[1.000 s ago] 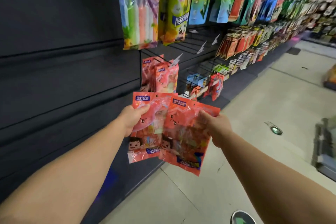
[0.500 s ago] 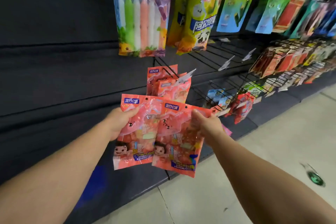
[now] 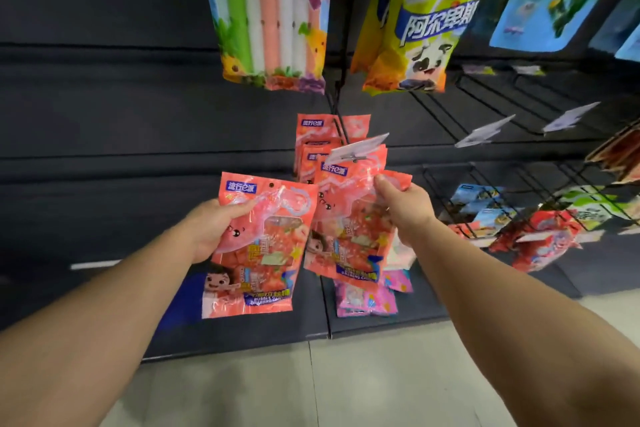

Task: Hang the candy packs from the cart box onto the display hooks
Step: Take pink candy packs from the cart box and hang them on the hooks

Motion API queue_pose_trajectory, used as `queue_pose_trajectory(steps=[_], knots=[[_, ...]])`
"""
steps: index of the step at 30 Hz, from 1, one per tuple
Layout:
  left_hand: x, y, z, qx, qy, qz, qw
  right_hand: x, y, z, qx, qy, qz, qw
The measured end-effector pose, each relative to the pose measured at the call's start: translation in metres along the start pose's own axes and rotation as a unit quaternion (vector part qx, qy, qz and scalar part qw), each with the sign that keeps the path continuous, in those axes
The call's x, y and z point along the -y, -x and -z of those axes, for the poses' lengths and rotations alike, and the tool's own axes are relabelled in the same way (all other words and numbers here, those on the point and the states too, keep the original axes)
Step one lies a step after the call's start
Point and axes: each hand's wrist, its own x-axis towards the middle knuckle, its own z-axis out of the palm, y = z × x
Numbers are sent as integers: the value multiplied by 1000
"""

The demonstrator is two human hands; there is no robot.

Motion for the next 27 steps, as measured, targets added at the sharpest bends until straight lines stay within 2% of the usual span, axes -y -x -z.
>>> queue_pose_trajectory(steps=[6, 16, 21, 27], knots=[[-1, -1, -24, -6, 12, 11, 1000, 12, -17, -1, 24, 3, 17, 1000], [5, -3, -37, 0, 14, 20, 1000, 24, -23, -10, 59, -37, -21, 997], [7, -4, -40, 1, 4, 28, 1000, 19, -27, -14, 78, -30, -12, 996], [10, -5, -42, -2, -2, 32, 999, 20, -30, -17, 68, -35, -15, 997]])
